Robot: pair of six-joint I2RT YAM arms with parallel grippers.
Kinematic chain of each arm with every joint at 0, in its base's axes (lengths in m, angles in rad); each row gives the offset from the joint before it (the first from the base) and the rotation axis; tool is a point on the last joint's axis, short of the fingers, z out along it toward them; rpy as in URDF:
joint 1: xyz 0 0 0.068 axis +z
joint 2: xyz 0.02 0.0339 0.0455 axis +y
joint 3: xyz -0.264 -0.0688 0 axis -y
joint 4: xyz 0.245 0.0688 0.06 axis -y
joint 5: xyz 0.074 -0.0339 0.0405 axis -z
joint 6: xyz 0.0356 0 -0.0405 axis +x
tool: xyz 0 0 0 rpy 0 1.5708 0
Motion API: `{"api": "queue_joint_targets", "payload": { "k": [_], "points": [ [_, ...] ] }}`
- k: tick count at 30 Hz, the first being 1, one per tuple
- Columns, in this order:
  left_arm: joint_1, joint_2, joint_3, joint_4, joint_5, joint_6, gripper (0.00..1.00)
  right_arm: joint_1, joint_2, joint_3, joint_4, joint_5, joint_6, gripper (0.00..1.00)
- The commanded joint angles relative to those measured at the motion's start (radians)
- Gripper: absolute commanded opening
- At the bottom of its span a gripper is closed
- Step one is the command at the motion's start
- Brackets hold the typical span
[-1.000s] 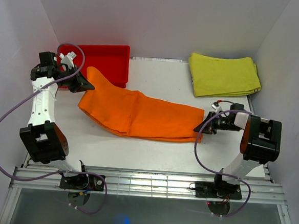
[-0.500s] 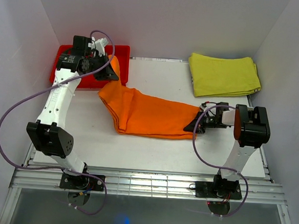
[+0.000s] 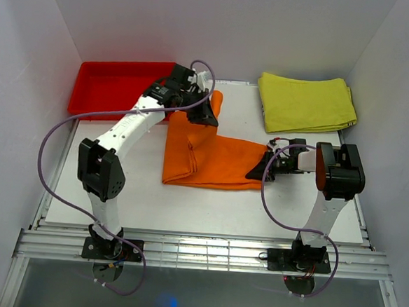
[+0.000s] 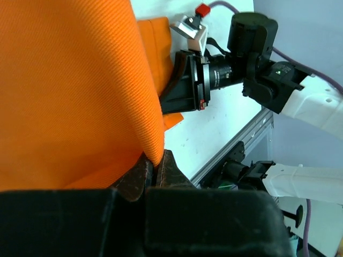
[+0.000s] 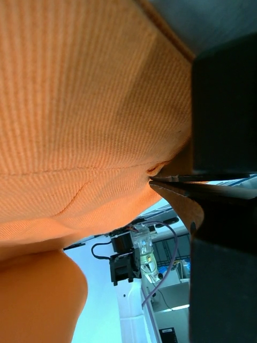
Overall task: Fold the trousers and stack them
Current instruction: Fold the trousers
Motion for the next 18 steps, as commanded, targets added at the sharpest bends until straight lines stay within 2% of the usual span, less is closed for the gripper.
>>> {"api": "queue_joint_targets", "payload": {
  "k": [1,8,12,18],
  "points": [
    [-0.110,0.011,-0.016,0.169,0.035,-0.095,0.00,0.018,0.025,-0.009,0.045,0.079,-0.012,0.08],
    [-0.182,0.172,-0.057,0.150,-0.086,-0.170,0.00,0.025,-0.013,0.022,0.011,0.073,-0.027,0.08],
    [-0.188,0.215,-0.105,0.143,-0.140,-0.164,0.00,0.015,-0.085,0.060,-0.119,0.067,-0.095,0.08],
    [-0.184,0.196,-0.119,0.137,-0.184,-0.124,0.00,-0.061,-0.201,0.102,-0.310,0.080,-0.254,0.08]
  ]
}}
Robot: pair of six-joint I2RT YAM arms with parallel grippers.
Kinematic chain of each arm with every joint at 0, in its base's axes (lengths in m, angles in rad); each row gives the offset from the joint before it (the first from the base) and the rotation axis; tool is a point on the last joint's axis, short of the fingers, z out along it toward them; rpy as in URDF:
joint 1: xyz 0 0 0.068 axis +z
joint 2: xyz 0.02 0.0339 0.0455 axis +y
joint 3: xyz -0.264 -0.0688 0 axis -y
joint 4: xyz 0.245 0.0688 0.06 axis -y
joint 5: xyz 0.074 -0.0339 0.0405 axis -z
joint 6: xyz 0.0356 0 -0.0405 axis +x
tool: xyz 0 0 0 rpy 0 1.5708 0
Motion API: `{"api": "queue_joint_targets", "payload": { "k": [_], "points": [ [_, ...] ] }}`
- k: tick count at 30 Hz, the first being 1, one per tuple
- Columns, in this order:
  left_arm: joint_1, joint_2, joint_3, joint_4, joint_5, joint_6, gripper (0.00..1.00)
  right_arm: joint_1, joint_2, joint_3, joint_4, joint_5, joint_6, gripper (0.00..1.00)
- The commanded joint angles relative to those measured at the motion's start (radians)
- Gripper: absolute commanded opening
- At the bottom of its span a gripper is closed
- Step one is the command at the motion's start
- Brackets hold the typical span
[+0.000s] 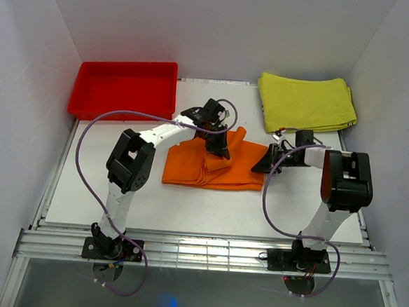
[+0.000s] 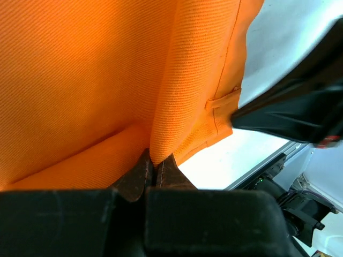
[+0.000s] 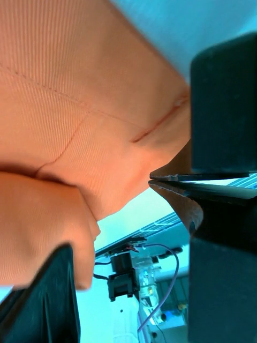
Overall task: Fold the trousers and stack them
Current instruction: Fold the trousers
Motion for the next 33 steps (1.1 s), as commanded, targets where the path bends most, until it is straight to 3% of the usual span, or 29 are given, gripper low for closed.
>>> {"api": "queue_joint_targets", "payload": {
  "k": [1,6,9,17,33],
  "points": [
    [0.009,-0.068,0.010,0.003,-0.046,0.019,0.00,-0.065,-0.079,0.043,-0.157,0.024,-0.128,0.08],
    [0.010,-0.074,0.061,-0.009,-0.026,0.026,0.00,-0.089,-0.011,0.035,-0.150,0.048,-0.139,0.08],
    [0.009,-0.077,0.114,-0.015,-0.004,0.011,0.00,-0.087,0.030,-0.002,-0.053,0.057,-0.071,0.08],
    [0.006,-0.005,0.282,-0.073,0.066,-0.191,0.00,-0.053,0.084,-0.037,0.074,0.097,0.022,0.08],
    [-0.085,0.131,0.308,0.012,0.059,-0.403,0.00,-0.030,0.075,-0.060,0.140,0.088,0.079,0.08]
  ]
}}
